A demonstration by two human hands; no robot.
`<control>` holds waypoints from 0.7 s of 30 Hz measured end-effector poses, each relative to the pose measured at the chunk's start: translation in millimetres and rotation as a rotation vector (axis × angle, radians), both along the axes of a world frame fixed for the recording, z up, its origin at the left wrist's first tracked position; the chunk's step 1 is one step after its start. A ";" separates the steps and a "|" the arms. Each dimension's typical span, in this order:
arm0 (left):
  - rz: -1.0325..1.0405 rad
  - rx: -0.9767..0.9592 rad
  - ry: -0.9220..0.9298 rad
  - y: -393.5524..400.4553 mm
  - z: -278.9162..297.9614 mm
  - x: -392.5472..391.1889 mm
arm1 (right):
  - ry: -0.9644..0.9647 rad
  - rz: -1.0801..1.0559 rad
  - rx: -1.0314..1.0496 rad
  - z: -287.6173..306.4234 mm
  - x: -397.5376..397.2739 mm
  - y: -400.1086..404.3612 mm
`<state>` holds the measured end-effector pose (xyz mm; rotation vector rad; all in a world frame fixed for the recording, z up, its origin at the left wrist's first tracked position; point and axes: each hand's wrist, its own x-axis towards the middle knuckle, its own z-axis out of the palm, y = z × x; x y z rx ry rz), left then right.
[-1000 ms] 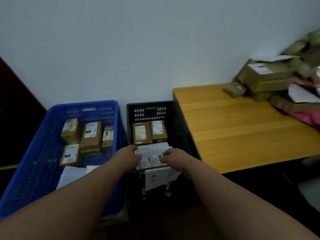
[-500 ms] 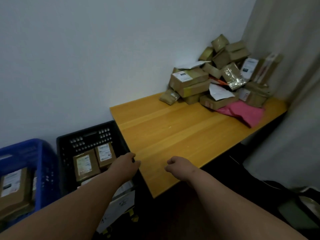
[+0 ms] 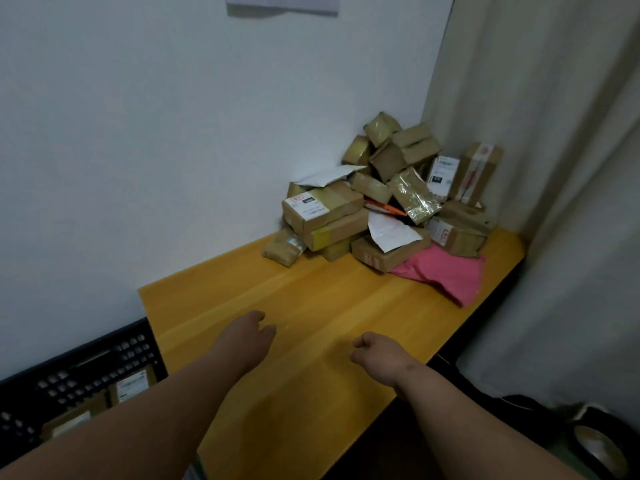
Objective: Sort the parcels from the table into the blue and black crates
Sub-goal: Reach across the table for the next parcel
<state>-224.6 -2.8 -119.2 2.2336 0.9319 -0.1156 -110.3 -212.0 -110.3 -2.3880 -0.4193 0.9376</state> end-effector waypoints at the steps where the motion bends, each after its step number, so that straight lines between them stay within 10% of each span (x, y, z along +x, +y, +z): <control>1: 0.013 0.002 -0.006 0.7 2.1 14.2 | -0.008 0.005 0.013 0.7 16.6 1.8; 21: 0.382 0.071 -0.145 49.1 25.9 142.2 | -0.288 0.246 0.199 15.1 227.4 109.6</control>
